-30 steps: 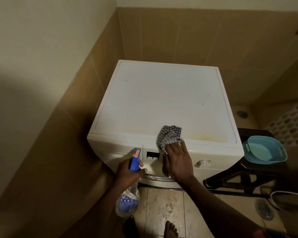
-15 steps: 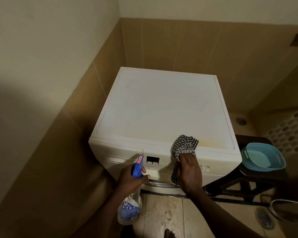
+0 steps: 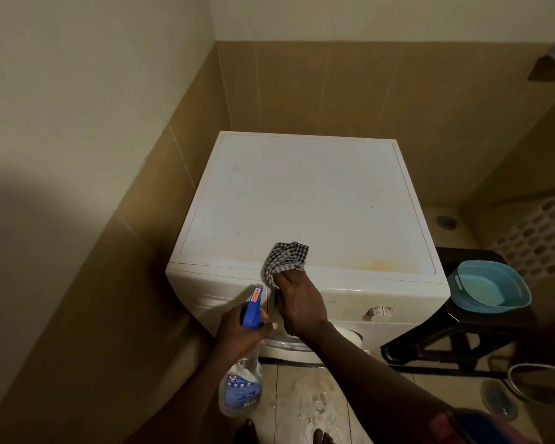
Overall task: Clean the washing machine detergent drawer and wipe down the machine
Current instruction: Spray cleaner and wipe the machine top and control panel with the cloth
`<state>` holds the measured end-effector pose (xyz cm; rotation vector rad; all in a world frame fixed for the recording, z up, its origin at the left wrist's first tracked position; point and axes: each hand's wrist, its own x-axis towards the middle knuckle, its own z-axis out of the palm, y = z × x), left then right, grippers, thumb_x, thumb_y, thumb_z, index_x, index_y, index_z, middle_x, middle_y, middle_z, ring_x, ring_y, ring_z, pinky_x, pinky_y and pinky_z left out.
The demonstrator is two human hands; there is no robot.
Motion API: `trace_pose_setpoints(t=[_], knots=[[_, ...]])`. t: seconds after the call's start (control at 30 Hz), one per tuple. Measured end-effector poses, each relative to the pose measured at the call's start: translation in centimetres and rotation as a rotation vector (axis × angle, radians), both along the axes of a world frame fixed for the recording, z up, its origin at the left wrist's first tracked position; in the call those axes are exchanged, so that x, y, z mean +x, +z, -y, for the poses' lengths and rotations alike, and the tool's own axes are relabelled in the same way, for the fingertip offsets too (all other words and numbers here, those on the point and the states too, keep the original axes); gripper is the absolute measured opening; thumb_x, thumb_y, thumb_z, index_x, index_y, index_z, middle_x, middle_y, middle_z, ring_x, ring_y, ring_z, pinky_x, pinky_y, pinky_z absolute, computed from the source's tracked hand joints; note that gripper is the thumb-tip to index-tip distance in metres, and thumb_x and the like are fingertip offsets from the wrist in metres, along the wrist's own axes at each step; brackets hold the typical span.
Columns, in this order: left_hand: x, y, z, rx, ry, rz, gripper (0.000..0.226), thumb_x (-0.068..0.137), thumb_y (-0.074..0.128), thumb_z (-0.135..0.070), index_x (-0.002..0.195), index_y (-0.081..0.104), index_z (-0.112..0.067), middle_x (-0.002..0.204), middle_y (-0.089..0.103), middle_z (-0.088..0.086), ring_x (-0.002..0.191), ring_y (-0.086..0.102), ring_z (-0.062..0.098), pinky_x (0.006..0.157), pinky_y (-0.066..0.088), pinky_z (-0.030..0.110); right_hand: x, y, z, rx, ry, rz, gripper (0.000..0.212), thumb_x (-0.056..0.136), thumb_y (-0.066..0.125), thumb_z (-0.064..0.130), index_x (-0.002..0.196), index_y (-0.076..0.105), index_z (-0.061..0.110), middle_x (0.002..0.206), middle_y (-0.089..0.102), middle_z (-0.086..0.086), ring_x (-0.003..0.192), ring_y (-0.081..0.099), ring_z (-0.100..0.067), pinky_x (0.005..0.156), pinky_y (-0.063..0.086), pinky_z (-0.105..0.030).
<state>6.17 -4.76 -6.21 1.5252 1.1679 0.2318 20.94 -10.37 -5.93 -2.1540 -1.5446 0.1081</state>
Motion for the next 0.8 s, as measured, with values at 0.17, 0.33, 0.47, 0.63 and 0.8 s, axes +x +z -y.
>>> trace_pose_setpoints(t=[0.17,0.33,0.47,0.63,0.8], knots=[[-0.1,-0.7,-0.3,-0.019,-0.006,-0.001,0.024,0.072,0.085,-0.007,0.084,0.065,-0.011,0.076,0.072,0.010,0.062,0.071,0.029,0.071,0.062,0.048,-0.5,-0.3,2.2,0.038,0.065,0.015,0.042,0.082,0.041,0.021,0.118,0.062,0.016,0.118,0.064,-0.005,0.110,0.055,-0.021,0.092,0.049,-0.030],[0.2,-0.6,-1.3,-0.063,-0.102,0.018,0.026,0.072,0.087,-0.010,0.085,0.064,-0.007,0.064,0.069,0.007,0.055,0.067,0.025,0.067,0.058,0.042,3.6,-0.5,5.8,0.054,-0.183,-0.020,0.028,0.077,0.046,0.010,0.102,0.060,0.012,0.103,0.062,-0.006,0.097,0.054,-0.022,0.079,0.042,-0.026],[1.9,-0.4,-1.0,-0.052,-0.246,0.007,0.028,0.072,0.087,-0.011,0.086,0.063,-0.003,0.065,0.067,0.009,0.052,0.065,0.017,0.059,0.057,0.030,4.8,0.7,6.5,0.074,-0.234,-0.197,0.016,0.085,0.048,0.005,0.096,0.057,0.012,0.091,0.064,-0.007,0.082,0.057,-0.025,0.065,0.036,-0.026],[5.3,0.0,0.5,-0.044,-0.417,-0.016,0.029,0.073,0.086,-0.016,0.088,0.063,-0.006,0.070,0.069,0.005,0.051,0.067,0.012,0.055,0.053,0.020,8.5,5.2,7.6,0.347,-0.599,-1.225,0.026,0.100,0.044,0.021,0.119,0.060,0.013,0.117,0.067,-0.010,0.107,0.063,-0.024,0.092,0.051,-0.039],[8.6,1.1,3.1,-0.030,-0.504,0.007,0.031,0.073,0.087,-0.020,0.089,0.065,-0.005,0.070,0.070,0.003,0.052,0.068,0.012,0.059,0.055,0.022,12.9,8.2,13.4,0.778,-0.727,-1.880,0.046,0.096,0.044,0.030,0.130,0.051,-0.001,0.117,0.063,-0.021,0.105,0.060,-0.034,0.104,0.041,-0.048]])
